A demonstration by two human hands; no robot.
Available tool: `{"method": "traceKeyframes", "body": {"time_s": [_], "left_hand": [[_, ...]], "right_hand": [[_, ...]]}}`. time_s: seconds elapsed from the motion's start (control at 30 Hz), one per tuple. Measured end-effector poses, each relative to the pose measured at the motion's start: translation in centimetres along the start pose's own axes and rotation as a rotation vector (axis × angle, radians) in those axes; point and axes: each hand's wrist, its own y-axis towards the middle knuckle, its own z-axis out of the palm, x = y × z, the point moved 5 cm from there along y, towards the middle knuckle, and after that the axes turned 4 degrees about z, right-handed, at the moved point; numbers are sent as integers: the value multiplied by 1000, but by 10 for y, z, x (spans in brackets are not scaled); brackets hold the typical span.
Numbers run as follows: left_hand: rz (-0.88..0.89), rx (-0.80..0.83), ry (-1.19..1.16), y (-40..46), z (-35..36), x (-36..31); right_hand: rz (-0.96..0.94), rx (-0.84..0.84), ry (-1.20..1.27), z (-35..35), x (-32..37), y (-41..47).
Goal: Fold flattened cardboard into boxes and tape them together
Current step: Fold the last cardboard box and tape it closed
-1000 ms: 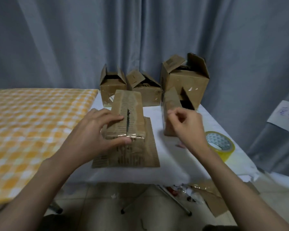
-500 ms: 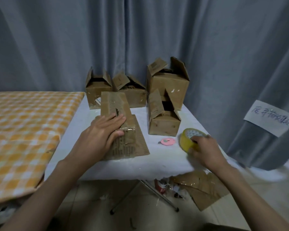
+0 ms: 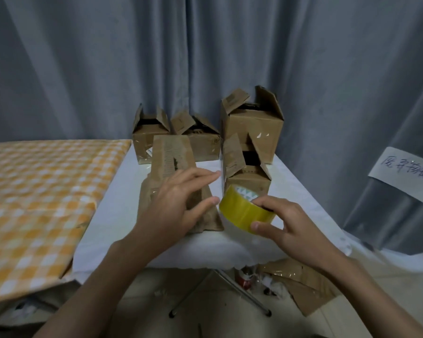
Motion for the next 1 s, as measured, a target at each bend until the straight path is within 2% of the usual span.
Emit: {"method": "traceKeyframes", "body": {"time_s": [0.13, 0.27, 0.37, 0.5, 0.6, 0.67, 0.77, 0.87, 0.93, 1.0], "left_hand": [[-9, 39, -90, 4, 6, -6], [-7, -86, -165, 3, -4, -10], [-7, -167, -150, 2, -8, -17], [-126, -188, -171, 1, -11, -17], [-221, -85, -210, 0, -7, -13], [-332, -41, -332, -2, -4, -8], [-505, -78, -583, -4, -8, 2], [-577, -54, -659, -3, -19, 10], [-602, -29, -666, -3, -28, 16], [-620, -37, -657, -3, -42, 25]], "right_hand": [[-30, 67, -37, 9, 4, -2], [-52, 94, -6, 11, 4, -2], [1, 127, 120, 10, 1, -1], [52, 122, 204, 5, -2, 1], [113, 24, 224, -4, -9, 5], [149, 8, 256, -6, -13, 8], [181, 33, 406, -4, -9, 10], [193, 36, 505, -7, -3, 16], [189, 44, 497, -9, 3, 23], [189, -3, 382, -11, 5, 32]]}}
